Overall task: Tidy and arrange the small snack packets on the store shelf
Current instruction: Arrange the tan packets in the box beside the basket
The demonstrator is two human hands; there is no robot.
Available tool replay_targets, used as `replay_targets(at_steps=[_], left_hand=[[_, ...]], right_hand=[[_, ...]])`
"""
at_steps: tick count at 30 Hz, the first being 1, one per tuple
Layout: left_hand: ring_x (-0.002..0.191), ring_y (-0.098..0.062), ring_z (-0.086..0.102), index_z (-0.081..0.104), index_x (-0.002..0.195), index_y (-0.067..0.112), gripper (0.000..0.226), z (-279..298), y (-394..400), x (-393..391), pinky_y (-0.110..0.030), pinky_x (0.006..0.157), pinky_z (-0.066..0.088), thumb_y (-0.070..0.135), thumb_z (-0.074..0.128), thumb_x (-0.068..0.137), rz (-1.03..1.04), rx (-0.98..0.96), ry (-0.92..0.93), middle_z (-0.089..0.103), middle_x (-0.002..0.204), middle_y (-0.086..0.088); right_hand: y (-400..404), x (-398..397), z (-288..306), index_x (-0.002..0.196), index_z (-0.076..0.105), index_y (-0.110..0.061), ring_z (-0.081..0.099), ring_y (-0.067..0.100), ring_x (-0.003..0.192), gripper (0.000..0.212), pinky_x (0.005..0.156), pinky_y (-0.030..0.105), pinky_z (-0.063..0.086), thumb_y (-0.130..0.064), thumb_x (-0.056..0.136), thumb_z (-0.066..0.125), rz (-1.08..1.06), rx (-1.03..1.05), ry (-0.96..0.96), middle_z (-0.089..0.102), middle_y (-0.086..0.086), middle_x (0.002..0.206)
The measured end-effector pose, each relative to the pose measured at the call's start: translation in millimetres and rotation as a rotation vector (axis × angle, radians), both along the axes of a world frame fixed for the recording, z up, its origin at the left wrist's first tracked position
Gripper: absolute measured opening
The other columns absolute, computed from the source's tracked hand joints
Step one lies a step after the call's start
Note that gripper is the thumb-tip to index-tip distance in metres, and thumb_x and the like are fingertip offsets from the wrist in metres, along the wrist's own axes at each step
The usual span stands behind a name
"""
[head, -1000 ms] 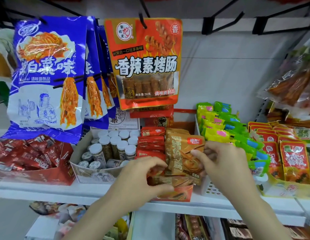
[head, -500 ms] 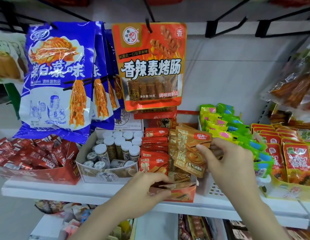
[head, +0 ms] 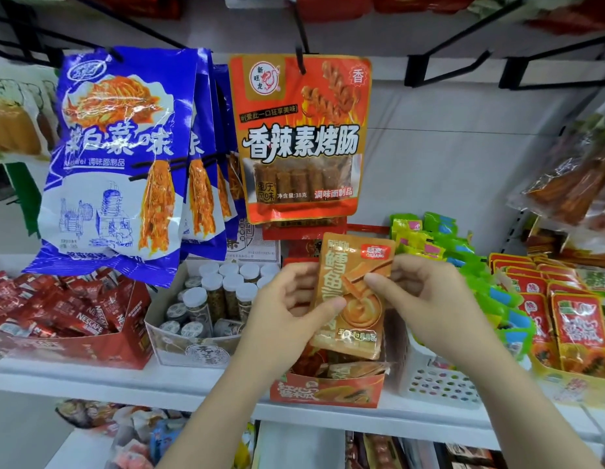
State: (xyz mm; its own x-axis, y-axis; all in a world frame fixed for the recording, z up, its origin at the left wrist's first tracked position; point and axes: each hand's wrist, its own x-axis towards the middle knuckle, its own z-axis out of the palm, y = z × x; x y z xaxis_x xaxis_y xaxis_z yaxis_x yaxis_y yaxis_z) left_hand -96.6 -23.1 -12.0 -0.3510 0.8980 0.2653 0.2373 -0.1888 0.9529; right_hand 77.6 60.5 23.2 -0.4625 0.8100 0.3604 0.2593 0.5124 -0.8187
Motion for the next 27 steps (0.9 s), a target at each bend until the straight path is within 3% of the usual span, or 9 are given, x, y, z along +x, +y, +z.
replay_targets(at_steps=[4,8,12,15,19,21,24,27], left_hand=[[0.081,-0.011,0.072,0.074,0.091,0.024,0.020,-1.2,7.1,-2.8,-0.024,0.070,0.057,0.026,0.082,0.073,0.035,-0.017,-0.112,0.076,0.086,0.005],[0.083,-0.021,0.074,0.076,0.082,0.027,0.008,-0.4,6.8,-6.7,-0.045,0.082,0.060,0.025,0.080,0.076,0.004,-0.072,-0.168,0.077,0.084,-0.001],[0.091,-0.029,0.073,0.074,0.086,0.021,0.035,1.8,4.3,-6.8,-0.055,0.089,0.055,0.043,0.079,0.060,0.031,-0.063,-0.224,0.076,0.088,-0.007],[0.090,-0.025,0.074,0.074,0.089,0.023,0.031,5.3,2.9,-4.6,-0.052,0.088,0.056,0.040,0.079,0.063,-0.019,-0.041,-0.225,0.077,0.090,-0.004],[0.086,-0.012,0.074,0.073,0.089,0.032,0.024,9.7,0.2,-0.9,-0.027,0.070,0.060,0.037,0.080,0.066,-0.059,0.029,-0.183,0.077,0.093,0.005],[0.084,-0.010,0.073,0.073,0.087,0.033,0.023,10.8,-0.3,0.6,-0.023,0.067,0.058,0.038,0.080,0.065,-0.033,0.042,-0.166,0.076,0.091,0.008],[0.086,-0.014,0.073,0.073,0.084,0.033,0.019,10.7,0.2,1.9,-0.032,0.075,0.060,0.041,0.076,0.068,0.013,0.038,-0.136,0.076,0.090,0.006],[0.088,-0.019,0.073,0.072,0.086,0.033,0.005,11.7,0.1,1.1,-0.044,0.083,0.058,0.035,0.068,0.086,0.008,-0.015,-0.172,0.077,0.091,0.002]], right_hand=[[-3.8,-6.8,-8.6,0.099,0.070,-0.017,0.074,0.019,0.085,0.027,0.067,0.034,0.061,-0.037,0.080,0.067,0.087,-0.332,0.256,0.077,0.001,0.089],[-4.4,-9.5,-9.2,0.112,0.065,-0.017,0.074,0.023,0.089,0.034,0.066,0.032,0.060,-0.033,0.082,0.064,0.209,-0.506,0.310,0.076,0.010,0.095],[-3.3,-4.9,-6.0,0.115,0.067,-0.013,0.072,0.026,0.097,0.033,0.076,0.038,0.060,-0.029,0.086,0.062,0.300,-0.545,0.299,0.074,0.012,0.105],[-2.8,-2.8,-6.0,0.112,0.068,-0.012,0.073,0.025,0.094,0.027,0.076,0.039,0.061,-0.024,0.088,0.062,0.244,-0.511,0.303,0.075,0.012,0.101],[-4.5,-3.1,-6.5,0.103,0.071,-0.014,0.074,0.025,0.084,0.020,0.064,0.033,0.061,-0.020,0.084,0.067,0.140,-0.500,0.352,0.076,0.010,0.092],[-5.5,-3.0,-6.2,0.101,0.071,-0.014,0.075,0.025,0.084,0.026,0.062,0.031,0.060,-0.023,0.077,0.071,0.113,-0.497,0.354,0.077,0.009,0.091],[-5.9,-2.0,-6.6,0.098,0.073,-0.017,0.075,0.022,0.083,0.030,0.065,0.032,0.060,-0.028,0.070,0.075,0.069,-0.448,0.326,0.077,0.005,0.090],[-6.3,-1.2,-5.4,0.097,0.074,-0.017,0.075,0.020,0.080,0.028,0.059,0.025,0.057,-0.028,0.071,0.075,0.068,-0.430,0.345,0.077,0.005,0.090]])
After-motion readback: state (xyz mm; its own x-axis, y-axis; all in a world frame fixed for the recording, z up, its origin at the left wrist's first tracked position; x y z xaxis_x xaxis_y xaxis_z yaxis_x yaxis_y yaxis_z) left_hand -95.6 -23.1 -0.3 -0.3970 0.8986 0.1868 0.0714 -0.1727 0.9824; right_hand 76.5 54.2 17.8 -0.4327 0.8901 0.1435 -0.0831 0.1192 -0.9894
